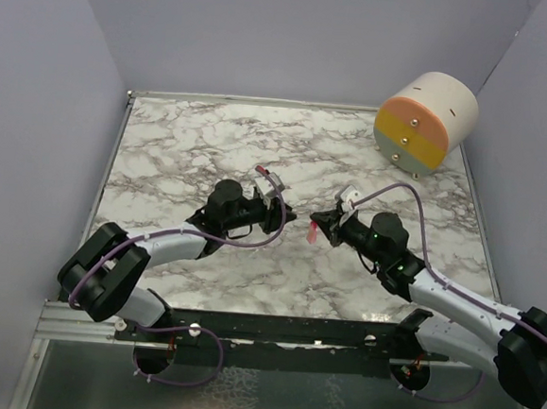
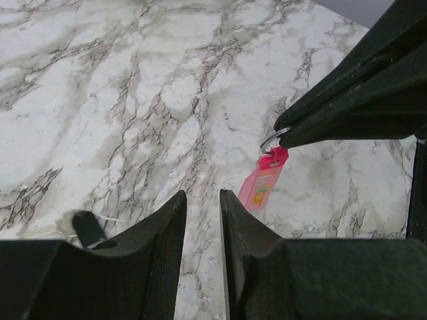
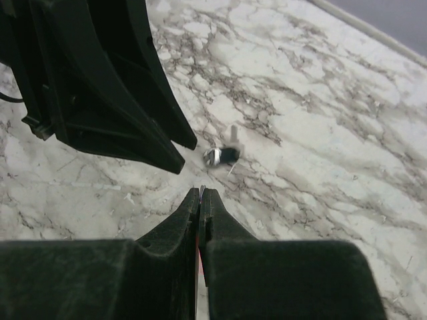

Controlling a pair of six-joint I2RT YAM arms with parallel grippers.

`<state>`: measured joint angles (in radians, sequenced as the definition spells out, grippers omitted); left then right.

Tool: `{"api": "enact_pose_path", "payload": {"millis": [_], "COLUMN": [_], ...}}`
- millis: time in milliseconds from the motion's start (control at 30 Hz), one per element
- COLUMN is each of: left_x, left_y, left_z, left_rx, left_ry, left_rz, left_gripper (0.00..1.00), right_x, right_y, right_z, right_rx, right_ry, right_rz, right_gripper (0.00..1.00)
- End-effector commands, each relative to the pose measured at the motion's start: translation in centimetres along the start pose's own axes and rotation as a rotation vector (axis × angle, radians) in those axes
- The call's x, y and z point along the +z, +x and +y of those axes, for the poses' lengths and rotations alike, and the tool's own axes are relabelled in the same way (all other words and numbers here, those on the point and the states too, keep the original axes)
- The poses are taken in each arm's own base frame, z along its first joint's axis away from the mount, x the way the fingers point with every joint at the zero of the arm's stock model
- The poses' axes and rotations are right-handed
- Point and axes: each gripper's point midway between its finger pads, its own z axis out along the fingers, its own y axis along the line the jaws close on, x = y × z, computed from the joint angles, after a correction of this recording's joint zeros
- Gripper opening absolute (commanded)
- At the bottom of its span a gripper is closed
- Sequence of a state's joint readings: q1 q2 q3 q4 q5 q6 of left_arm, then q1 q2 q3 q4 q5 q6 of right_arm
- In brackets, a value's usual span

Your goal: Put the keys on the keyring

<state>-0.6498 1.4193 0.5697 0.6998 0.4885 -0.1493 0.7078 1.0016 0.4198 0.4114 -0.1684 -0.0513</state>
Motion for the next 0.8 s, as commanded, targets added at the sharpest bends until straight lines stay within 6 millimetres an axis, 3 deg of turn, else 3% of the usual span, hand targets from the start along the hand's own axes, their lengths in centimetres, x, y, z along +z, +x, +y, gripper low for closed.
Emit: {"api": "enact_pose_path", "payload": {"millis": [0, 333, 767], "left_x": [-0.9, -4.5, -6.2], "left_y": [-0.3, -2.8, -3.9], "left_z": [1.1, 3.6, 4.9], "left_rx": [-0.041, -0.101, -0.167], "left_ry": [-0.1, -0.351, -0.466], "left_rz": [-0.005, -0.122, -0.177], "left_gripper": [0.29, 0.35, 0.36], "right_x": [0.4, 2.2, 6.4], "right_y": [0.6, 2.7, 3.9], "right_z": [0.1, 1.0, 1.7], "right_rx": [0.075, 0.121, 0.237], "right_ry": [0.016, -0.035, -0.079], "right_rz": [0.046, 0.13, 0.209], "right_gripper": [0.01, 0.01, 0.01]}}
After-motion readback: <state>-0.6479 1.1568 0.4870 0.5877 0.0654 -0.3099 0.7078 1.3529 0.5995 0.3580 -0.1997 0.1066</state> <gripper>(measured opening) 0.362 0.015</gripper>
